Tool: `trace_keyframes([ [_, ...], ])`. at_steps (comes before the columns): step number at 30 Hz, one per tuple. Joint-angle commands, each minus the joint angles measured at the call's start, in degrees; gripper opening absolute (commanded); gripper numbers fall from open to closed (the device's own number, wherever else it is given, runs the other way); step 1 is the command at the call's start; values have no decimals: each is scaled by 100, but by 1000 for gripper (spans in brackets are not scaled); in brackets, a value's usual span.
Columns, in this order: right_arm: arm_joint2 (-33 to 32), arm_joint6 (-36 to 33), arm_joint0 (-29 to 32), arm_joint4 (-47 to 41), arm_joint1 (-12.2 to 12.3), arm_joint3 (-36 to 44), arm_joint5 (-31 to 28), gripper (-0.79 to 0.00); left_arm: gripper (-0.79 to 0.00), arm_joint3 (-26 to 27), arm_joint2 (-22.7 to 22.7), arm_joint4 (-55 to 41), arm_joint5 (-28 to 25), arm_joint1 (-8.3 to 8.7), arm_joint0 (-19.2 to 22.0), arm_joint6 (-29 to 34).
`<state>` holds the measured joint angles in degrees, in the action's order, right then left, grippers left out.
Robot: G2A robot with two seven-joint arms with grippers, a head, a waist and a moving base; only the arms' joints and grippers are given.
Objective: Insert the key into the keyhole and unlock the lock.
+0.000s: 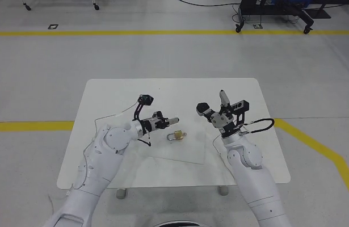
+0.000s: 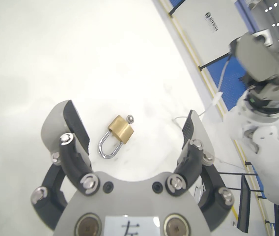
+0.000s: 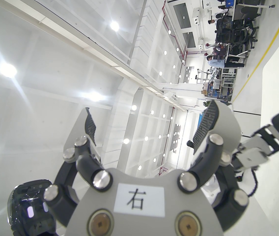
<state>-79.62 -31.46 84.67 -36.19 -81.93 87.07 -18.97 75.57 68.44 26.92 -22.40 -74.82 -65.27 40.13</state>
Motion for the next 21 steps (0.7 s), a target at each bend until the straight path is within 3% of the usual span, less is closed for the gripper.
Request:
trace_keyframes([
  [1,0,0,0,0,0,0,0,0,0,292,240,167,-104,63,-177,-256],
  [4,0,0,0,0,0,0,0,0,0,597,474,881,44,134,-357,-784],
  [7,0,0,0,0,0,0,0,0,0,687,613,829,-113,152,-445,-1272],
  [21,0,0,0,0,0,0,0,0,0,675,625,837,-95,154,-460,-1304],
])
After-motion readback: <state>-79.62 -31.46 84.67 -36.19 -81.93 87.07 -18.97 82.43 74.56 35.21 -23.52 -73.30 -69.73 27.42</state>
